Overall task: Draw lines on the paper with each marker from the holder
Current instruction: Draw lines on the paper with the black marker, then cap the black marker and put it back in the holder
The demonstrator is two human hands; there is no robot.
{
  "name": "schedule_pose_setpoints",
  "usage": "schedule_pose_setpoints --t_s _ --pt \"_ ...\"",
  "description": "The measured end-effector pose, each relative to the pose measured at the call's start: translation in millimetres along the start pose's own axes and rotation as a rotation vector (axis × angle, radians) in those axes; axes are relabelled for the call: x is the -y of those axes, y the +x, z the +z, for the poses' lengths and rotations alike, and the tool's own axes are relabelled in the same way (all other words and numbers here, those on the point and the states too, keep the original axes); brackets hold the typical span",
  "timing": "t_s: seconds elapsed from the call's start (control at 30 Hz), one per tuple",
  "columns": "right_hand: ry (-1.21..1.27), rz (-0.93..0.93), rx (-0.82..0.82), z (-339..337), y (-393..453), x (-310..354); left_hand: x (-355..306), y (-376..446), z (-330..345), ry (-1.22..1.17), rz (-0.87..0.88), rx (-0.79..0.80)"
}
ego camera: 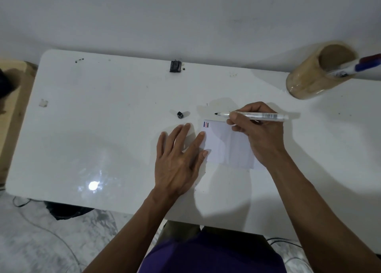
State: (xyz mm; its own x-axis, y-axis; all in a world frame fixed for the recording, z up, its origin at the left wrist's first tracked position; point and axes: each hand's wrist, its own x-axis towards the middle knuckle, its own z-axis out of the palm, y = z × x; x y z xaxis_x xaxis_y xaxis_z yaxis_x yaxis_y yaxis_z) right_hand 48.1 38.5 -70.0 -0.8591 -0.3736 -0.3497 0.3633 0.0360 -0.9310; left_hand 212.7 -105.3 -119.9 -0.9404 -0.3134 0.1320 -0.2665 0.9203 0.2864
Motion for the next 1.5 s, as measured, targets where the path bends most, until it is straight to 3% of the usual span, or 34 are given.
schedule_pose_setpoints --t_s 0.1,0.2,0.3,0.47,0.67,0.77,0.87,1.0,1.17,1.5 --pt "0.154 0.02 0.019 -0.8 -3.5 18.0 -1.8 3.3 -11.0 -0.127 -0.053 -0.026" --pt "0.213 0.0 0.047 -3.5 -8.8 31.9 -1.7 17.1 -27.2 -0.282 -0.212 -0.106" --pt "0.195 -0.022 0.056 -4.5 -15.7 38.1 5.4 39.6 -36.0 -0.309 -0.354 -0.059" --pt "0.167 0.026 -0.01 0.8 -26.7 36.4 23.0 67.1 -34.1 -0.158 -0.249 0.081" --pt "0.161 0.056 -0.024 3.3 -35.3 34.9 31.5 73.8 -34.4 -0.128 -0.246 0.056" --pt "0.127 0.023 -0.028 7.6 -43.3 41.3 23.6 71.5 -52.3 -0.41 -0.411 0.008" --pt "0.067 -0.045 -0.057 18.4 -55.0 52.3 9.7 62.7 -77.1 -0.934 -0.694 -0.038" --pt "-0.01 -0.149 -0.013 39.3 -75.2 61.9 -4.1 41.5 -101.8 -1.341 -0.807 -0.016" --pt "-0.059 -0.217 0.008 61.0 -101.3 60.4 -8.3 15.4 -121.0 -1.522 -0.812 0.061" --pt "-0.117 -0.237 -0.032 79.9 -150.1 44.9 -6.3 -25.0 -143.7 -1.458 -0.675 0.133"
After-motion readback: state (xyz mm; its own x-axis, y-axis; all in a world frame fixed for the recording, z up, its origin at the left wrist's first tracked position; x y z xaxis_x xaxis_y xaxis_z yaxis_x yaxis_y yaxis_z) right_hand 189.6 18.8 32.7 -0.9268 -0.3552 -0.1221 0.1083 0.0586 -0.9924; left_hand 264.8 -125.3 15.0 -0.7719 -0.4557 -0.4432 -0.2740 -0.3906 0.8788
